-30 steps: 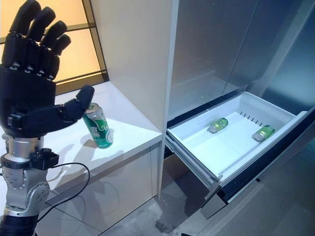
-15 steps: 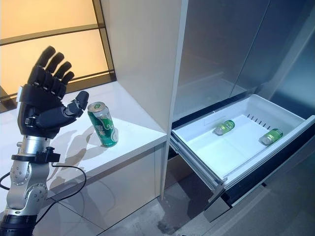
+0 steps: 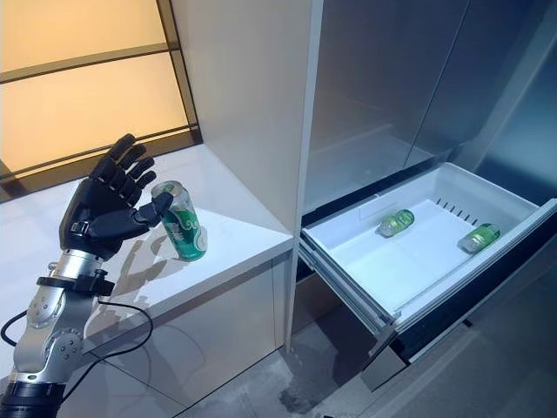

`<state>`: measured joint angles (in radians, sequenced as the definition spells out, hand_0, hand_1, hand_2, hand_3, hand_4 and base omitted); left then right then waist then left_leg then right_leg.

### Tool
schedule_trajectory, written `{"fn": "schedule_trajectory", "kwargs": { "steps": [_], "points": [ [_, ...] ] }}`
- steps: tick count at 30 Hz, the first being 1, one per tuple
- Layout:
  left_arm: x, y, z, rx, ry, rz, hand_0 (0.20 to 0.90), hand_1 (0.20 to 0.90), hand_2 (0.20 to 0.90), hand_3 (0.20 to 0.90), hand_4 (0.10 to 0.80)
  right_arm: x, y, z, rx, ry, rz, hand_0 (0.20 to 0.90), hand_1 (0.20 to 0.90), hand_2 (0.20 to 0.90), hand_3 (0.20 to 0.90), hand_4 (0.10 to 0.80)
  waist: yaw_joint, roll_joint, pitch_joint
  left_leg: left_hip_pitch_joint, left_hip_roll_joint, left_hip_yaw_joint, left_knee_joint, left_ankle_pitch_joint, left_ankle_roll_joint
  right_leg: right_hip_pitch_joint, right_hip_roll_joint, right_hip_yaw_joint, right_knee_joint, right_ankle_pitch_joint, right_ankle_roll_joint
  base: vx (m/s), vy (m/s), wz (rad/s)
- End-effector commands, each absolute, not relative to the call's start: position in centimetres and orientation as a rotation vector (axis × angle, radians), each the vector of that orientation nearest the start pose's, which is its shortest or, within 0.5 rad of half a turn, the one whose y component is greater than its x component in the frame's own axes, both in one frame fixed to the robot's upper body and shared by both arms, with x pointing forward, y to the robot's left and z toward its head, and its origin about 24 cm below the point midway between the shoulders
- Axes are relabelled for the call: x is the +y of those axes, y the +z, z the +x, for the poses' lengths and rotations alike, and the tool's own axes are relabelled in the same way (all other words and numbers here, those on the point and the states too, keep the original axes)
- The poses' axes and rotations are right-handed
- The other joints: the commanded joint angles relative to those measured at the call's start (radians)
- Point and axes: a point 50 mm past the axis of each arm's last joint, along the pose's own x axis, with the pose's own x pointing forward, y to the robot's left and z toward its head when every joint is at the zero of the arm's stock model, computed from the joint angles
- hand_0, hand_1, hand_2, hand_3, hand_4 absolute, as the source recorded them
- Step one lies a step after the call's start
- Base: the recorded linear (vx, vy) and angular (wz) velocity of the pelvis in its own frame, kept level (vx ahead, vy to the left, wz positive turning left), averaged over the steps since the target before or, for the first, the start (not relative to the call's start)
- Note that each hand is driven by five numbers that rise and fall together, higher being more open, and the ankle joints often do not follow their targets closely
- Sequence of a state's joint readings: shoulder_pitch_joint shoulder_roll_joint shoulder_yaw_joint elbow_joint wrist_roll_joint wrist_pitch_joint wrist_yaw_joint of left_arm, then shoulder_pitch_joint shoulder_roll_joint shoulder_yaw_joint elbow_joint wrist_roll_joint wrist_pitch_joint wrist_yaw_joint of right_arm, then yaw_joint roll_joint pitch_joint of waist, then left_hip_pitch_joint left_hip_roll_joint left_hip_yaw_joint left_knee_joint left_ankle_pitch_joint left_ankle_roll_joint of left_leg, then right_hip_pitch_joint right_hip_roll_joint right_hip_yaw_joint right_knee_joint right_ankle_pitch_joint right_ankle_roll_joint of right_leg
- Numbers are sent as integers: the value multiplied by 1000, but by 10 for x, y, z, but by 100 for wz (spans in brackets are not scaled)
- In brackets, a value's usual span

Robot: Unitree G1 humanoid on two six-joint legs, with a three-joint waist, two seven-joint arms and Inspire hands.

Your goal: Put drinks into fridge and close the fridge

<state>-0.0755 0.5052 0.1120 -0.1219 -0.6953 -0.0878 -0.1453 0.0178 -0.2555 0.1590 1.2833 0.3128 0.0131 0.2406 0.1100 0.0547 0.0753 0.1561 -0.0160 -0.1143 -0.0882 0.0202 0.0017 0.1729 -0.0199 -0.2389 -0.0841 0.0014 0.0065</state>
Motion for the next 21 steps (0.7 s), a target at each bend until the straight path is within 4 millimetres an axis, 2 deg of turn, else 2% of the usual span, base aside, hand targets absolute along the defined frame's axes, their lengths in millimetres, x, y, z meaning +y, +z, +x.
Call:
{"fn": "schedule_trajectory", "kwargs": {
  "steps": [1, 21],
  "points": [
    [258, 180, 261, -508, -142, -79, 900, 900, 900, 900, 800, -224, -163, 90, 1243, 22, 106, 900, 900, 900, 900, 800, -11, -4, -11, 5, -22, 87, 19, -71, 1, -7, 20, 62, 109, -136, 27, 0, 0, 0],
    [264, 186, 272, -446, -110, 10, 900, 900, 900, 900, 800, -226, -163, 87, 1247, -13, 128, 900, 900, 900, 900, 800, -46, 0, -17, 18, -28, 122, 27, -87, 14, -11, 23, 108, 100, -125, 37, 4, 8, -5]
  ]
}}
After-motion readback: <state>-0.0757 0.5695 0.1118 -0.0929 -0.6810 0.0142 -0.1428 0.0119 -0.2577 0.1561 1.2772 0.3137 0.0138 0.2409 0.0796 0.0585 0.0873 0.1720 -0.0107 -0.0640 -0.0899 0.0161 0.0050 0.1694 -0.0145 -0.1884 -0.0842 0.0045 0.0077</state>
